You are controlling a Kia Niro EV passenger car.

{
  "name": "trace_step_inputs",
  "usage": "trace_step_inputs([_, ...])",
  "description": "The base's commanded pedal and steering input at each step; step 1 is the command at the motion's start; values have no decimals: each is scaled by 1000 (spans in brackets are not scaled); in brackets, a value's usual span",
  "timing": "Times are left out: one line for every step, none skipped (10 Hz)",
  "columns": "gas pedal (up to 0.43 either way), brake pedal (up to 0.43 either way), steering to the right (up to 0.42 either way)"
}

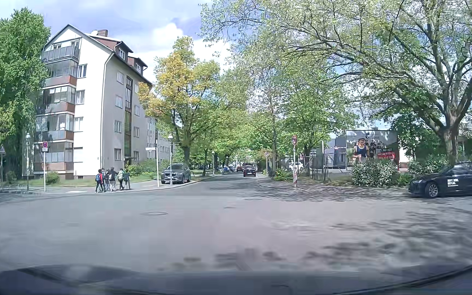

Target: Follow the waypoints while adhering to traffic rules and regulations

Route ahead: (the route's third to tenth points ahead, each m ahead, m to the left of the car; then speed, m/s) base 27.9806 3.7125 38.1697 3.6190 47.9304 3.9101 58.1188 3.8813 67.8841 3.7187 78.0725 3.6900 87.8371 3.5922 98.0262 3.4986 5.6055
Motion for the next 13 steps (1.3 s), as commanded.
trace_step_inputs([280, 18, -56])
trace_step_inputs([280, 18, -52])
trace_step_inputs([280, 18, -44])
trace_step_inputs([299, 18, -38])
trace_step_inputs([299, 18, -36])
trace_step_inputs([311, 18, -31])
trace_step_inputs([311, 18, -19])
trace_step_inputs([311, 24, -15])
trace_step_inputs([311, 18, -14])
trace_step_inputs([319, 18, -14])
trace_step_inputs([319, 18, -13])
trace_step_inputs([319, 18, -13])
trace_step_inputs([319, 18, -11])
